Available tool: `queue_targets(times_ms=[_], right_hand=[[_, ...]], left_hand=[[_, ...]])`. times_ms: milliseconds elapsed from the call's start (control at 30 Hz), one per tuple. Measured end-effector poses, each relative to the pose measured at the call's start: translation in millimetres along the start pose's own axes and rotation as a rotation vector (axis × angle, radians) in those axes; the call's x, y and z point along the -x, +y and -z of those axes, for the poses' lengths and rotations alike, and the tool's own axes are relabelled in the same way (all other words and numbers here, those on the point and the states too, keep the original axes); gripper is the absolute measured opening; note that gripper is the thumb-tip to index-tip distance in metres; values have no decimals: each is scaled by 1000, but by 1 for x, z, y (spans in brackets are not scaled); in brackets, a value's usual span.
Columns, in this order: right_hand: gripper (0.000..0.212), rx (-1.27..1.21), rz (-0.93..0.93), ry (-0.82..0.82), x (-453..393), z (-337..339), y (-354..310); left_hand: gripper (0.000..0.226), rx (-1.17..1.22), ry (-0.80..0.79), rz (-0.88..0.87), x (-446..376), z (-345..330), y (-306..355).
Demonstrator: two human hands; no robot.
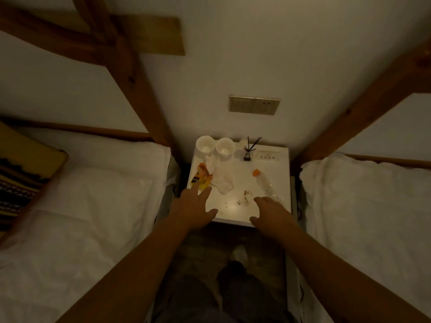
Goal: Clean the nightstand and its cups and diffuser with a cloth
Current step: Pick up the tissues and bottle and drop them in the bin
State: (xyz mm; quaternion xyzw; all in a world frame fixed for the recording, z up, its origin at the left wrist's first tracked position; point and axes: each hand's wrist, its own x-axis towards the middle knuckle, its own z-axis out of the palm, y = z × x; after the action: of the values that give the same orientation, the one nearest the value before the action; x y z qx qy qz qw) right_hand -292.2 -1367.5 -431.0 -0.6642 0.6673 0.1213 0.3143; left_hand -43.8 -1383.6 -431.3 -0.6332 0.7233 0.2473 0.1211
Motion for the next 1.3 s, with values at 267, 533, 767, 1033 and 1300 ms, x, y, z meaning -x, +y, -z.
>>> queue_targets(times_ms=[267,533,767,1033,1300], right_hand=[[66,-23,-87,-36,-101,-25,44],[77,87,-170,59,-168,-63,92],[80,40,-187,49,-205,-98,105],[78,75,-173,163,-220,-112,110],[61,150,-132,234,-225,-110,109]], left_hand=[[89,88,154,-32,-102,-50,-7],[96,-13,170,40,-199,-105,-16],[95,-38,144,27,-239,-146,-27],[65,-46,234,0,-247,-154,-18],[38,-26,229,-106,-240,-157,-6]])
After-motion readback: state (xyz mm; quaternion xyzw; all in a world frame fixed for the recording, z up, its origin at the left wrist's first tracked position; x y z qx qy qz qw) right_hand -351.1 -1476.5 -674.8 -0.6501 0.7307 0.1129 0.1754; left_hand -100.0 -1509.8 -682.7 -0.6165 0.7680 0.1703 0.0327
